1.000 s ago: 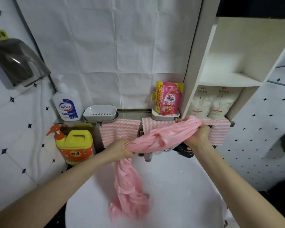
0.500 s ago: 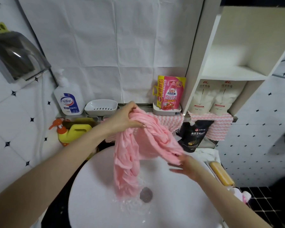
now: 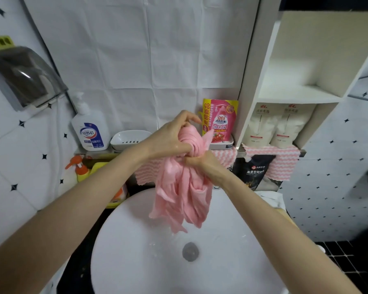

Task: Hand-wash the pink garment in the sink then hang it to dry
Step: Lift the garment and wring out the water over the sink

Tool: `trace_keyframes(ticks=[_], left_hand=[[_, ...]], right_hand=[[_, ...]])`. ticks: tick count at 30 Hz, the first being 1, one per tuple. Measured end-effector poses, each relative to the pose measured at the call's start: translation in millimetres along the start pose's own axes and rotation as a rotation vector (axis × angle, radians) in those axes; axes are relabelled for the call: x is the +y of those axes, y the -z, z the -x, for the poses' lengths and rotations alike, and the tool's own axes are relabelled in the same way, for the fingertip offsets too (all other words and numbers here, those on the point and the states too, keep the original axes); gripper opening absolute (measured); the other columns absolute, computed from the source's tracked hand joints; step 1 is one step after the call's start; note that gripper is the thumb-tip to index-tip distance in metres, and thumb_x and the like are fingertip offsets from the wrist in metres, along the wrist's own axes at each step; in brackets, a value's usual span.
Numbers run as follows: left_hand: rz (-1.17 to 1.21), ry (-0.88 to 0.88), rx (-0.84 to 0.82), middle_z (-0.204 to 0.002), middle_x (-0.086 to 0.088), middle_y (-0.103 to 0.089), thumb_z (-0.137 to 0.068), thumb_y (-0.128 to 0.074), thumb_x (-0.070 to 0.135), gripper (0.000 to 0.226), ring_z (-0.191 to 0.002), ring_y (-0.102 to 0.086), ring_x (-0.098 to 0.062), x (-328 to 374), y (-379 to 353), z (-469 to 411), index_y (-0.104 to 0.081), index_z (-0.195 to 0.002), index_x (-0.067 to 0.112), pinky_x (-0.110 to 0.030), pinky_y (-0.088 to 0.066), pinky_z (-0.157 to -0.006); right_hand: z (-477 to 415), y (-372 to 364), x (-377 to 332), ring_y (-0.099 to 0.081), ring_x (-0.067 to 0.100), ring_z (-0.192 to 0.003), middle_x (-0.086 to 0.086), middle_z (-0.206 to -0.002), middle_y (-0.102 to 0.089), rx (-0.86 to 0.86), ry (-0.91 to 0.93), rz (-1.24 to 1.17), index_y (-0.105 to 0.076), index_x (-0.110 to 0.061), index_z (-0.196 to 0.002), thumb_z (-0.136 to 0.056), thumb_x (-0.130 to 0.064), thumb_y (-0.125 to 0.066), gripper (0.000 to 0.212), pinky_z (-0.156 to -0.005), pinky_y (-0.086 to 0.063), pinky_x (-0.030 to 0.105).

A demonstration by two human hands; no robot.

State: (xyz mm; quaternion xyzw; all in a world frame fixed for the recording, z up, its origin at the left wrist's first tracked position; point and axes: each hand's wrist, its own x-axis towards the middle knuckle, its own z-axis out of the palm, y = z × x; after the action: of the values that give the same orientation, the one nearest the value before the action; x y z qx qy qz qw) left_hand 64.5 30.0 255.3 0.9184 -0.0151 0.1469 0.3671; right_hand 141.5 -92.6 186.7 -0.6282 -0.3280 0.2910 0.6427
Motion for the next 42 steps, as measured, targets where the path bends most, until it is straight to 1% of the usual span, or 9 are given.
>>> trace_keyframes(ticks=[5, 12, 19, 21, 25, 29, 33, 35, 42], left_hand=[[0.317, 0.307, -0.030, -0.139, -0.018, -0.041, -0.054, -0.082, 0.056, 0.120, -0.128, -0.044, -0.011, -41, -10, 43, -0.015, -0.146, 0.017, -0.018, -0.043, -0.099], [0.452, 0.597, -0.141, -0.082, 0.012, -0.053, -0.085, -0.061, -0.005, 0.025, -0.074, -0.051, 0.000, -52, -96, 83, -0.051, -0.099, 0.013, -0.015, -0.048, -0.060], [0.725, 0.715, 0.046, -0.075, 0.022, -0.067, -0.036, -0.091, 0.029, 0.041, -0.078, -0.061, 0.008, -60, -133, 85, -0.072, -0.073, 0.028, -0.005, -0.044, -0.063], [0.765, 0.752, 0.042, -0.083, 0.013, -0.068, -0.025, -0.090, 0.044, 0.070, -0.081, -0.062, 0.002, -65, -138, 89, -0.069, -0.089, 0.022, -0.009, -0.046, -0.063], [0.804, 0.902, 0.089, -0.103, -0.017, -0.065, -0.084, -0.068, 0.012, 0.034, -0.092, -0.064, -0.021, -74, -144, 97, -0.057, -0.115, 0.003, -0.006, -0.043, -0.057], [0.853, 0.884, 0.277, -0.069, -0.013, -0.068, -0.083, -0.063, 0.004, 0.002, -0.082, -0.070, -0.022, -91, -128, 102, -0.061, -0.083, 0.005, -0.013, -0.048, -0.049], [0.980, 0.677, 0.420, -0.108, -0.002, -0.057, -0.053, -0.069, 0.024, 0.074, -0.098, -0.058, -0.019, -97, -102, 99, -0.044, -0.122, 0.018, -0.020, -0.048, -0.068], [0.957, 0.587, 0.405, -0.116, -0.002, -0.051, -0.050, -0.068, 0.025, 0.077, -0.101, -0.056, -0.019, -89, -92, 91, -0.040, -0.121, 0.026, -0.026, -0.047, -0.073], [0.737, 0.365, 0.298, -0.104, 0.001, -0.054, -0.059, -0.055, 0.013, 0.051, -0.087, -0.055, -0.009, -54, -78, 50, -0.047, -0.109, 0.021, -0.012, -0.048, -0.064]], right_hand=[[-16, -5, -2, -0.070, 0.023, -0.080, 0.013, -0.086, -0.071, 0.217, -0.020, -0.215, -0.065, -0.006, -0.096, -0.064, -0.006, -0.075, 0.033, -0.075, -0.058, 0.037], [-30, -19, -22, -0.066, 0.021, -0.069, 0.011, -0.073, -0.066, 0.223, -0.037, -0.664, -0.063, -0.003, -0.093, -0.085, 0.000, -0.060, 0.009, -0.069, -0.056, 0.033], [-40, -30, -16, -0.062, 0.015, -0.064, 0.004, -0.073, -0.058, 0.155, -0.078, -0.934, -0.057, -0.012, -0.082, -0.093, -0.009, -0.049, 0.014, -0.065, -0.054, 0.027], [-40, -32, -15, -0.059, 0.014, -0.067, 0.003, -0.077, -0.054, 0.138, -0.086, -0.938, -0.055, -0.013, -0.082, -0.091, -0.010, -0.049, 0.011, -0.065, -0.053, 0.025], [-40, -22, -11, -0.055, 0.014, -0.073, 0.003, -0.080, -0.052, 0.138, -0.040, -0.886, -0.052, -0.013, -0.086, -0.086, -0.010, -0.053, 0.002, -0.071, -0.050, 0.026], [-14, 25, 4, -0.067, 0.019, -0.079, 0.009, -0.081, -0.066, 0.228, -0.088, -0.742, -0.061, -0.009, -0.090, -0.091, -0.016, -0.049, 0.014, -0.078, -0.053, 0.034], [16, 72, 66, -0.059, 0.029, -0.116, 0.016, -0.124, -0.063, 0.343, -0.281, -0.663, -0.053, -0.004, -0.130, -0.077, -0.025, -0.066, 0.058, -0.096, -0.046, 0.044], [30, 78, 102, -0.053, 0.032, -0.123, 0.013, -0.131, -0.059, 0.347, -0.421, -0.673, -0.047, -0.012, -0.139, -0.058, -0.037, -0.081, 0.091, -0.100, -0.043, 0.046], [65, 68, 148, -0.068, 0.026, -0.073, 0.017, -0.095, -0.069, 0.133, -0.892, -0.423, -0.061, -0.002, -0.108, -0.089, -0.064, -0.046, 0.067, -0.068, -0.057, 0.037]])
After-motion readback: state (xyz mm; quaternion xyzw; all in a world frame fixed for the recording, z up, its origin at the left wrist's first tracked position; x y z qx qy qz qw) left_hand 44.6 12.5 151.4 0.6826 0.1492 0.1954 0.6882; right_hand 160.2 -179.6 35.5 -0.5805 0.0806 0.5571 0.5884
